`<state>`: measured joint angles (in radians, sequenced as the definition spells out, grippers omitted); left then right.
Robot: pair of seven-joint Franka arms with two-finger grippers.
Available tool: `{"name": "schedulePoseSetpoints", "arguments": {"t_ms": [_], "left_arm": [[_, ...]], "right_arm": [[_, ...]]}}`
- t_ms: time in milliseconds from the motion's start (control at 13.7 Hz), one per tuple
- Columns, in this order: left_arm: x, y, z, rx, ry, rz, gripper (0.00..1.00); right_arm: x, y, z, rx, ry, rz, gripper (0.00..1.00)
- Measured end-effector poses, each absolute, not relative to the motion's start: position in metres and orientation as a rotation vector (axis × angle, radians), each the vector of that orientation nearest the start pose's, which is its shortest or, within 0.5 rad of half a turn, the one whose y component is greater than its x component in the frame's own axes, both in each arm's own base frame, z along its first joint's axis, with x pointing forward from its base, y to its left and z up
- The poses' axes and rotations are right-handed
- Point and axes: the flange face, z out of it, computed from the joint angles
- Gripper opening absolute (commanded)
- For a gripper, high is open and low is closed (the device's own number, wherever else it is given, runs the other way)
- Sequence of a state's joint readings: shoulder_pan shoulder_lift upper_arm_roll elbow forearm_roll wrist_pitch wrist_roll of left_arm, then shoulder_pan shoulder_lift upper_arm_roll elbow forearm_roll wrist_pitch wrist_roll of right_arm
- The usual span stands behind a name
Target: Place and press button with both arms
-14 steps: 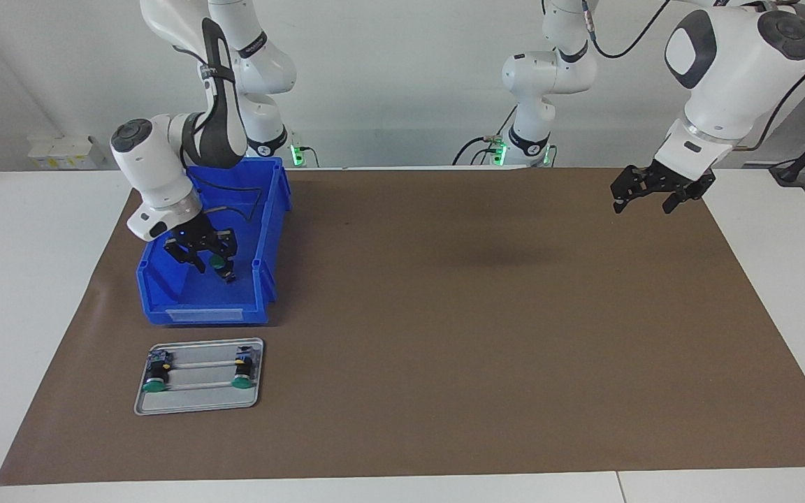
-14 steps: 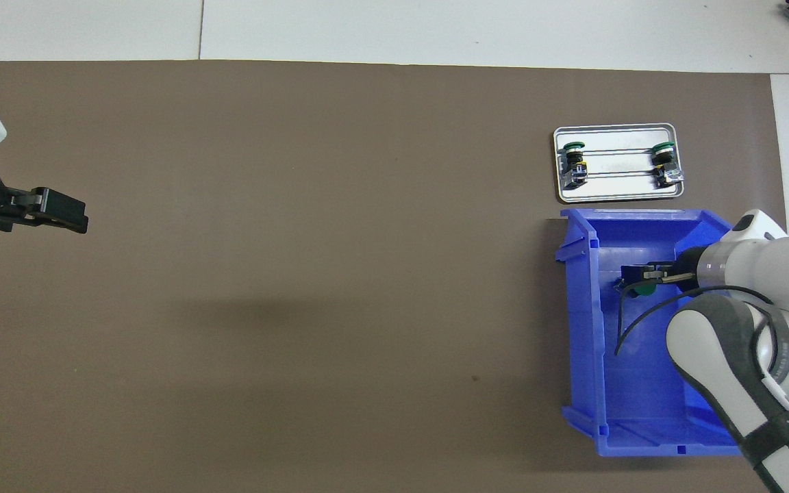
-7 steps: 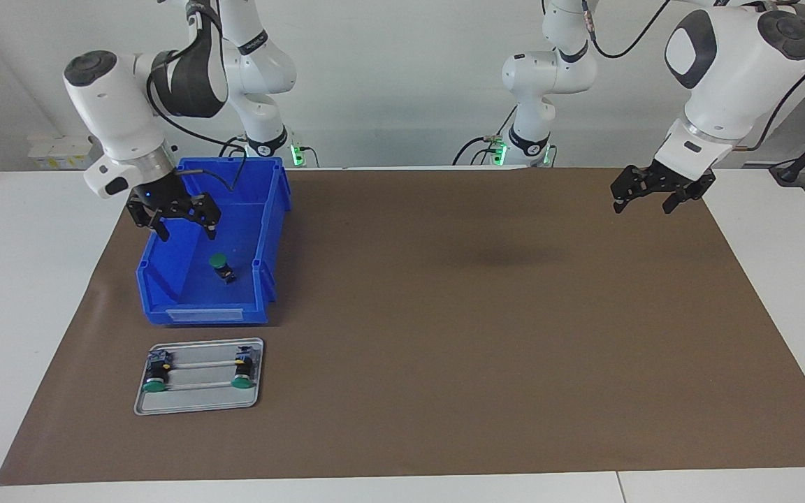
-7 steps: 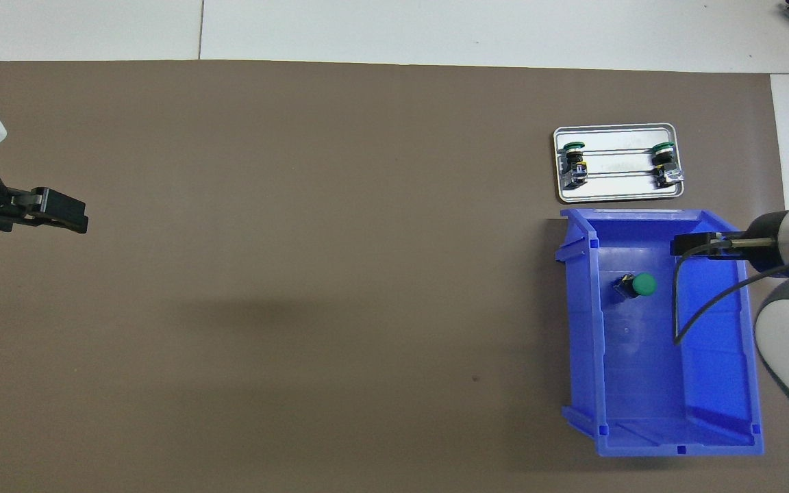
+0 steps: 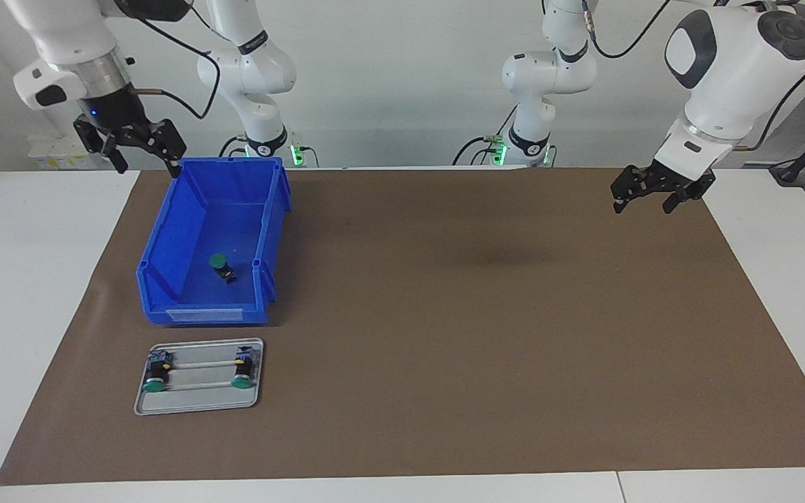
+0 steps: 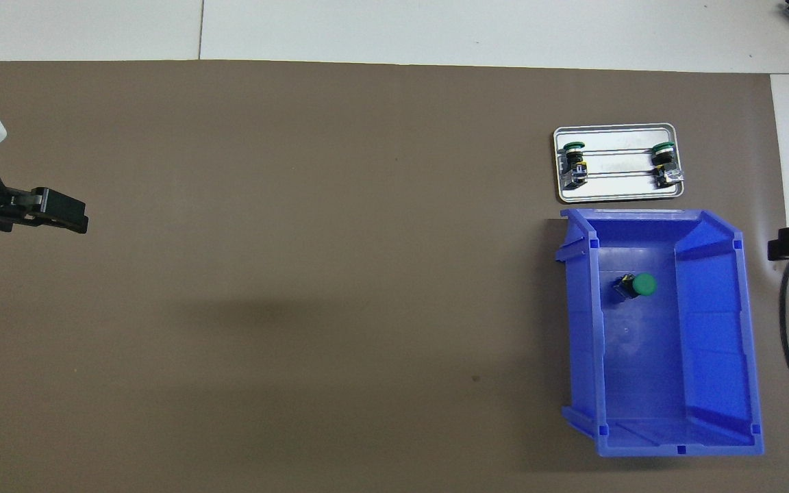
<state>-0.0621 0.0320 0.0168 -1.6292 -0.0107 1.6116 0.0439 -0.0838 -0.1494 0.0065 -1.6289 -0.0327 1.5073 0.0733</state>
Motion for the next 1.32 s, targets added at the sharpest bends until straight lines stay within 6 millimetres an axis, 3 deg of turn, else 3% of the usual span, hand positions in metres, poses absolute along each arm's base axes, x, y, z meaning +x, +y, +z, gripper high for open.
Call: {"name": "schedulePoseSetpoints", "arguments": {"t_ms": [146,366,879,1318], "left_arm": [[0.564,-0.027,0.582,-3.148,0.139,0.078,1.0],[0.564,-0.027,0.582,-3.148,0.139,0.078,1.0],[0.564,-0.027,0.582,-3.148,0.139,0.078,1.0],[0.564,-0.027,0.583,-3.148,0.139,0.078,1.0]], "right_arm": [[0.496,-0.044,0.684,-3.156,0.355,-0.01,1.0],[0.504,-0.043,0.671,-3.146,0.444,0.04,1.0],[0.504,-0.054,0.67,-3.153,0.372,0.042,1.0],[0.508,-0.046,0.659,-3.15,0.33,0.077,1.0]]}}
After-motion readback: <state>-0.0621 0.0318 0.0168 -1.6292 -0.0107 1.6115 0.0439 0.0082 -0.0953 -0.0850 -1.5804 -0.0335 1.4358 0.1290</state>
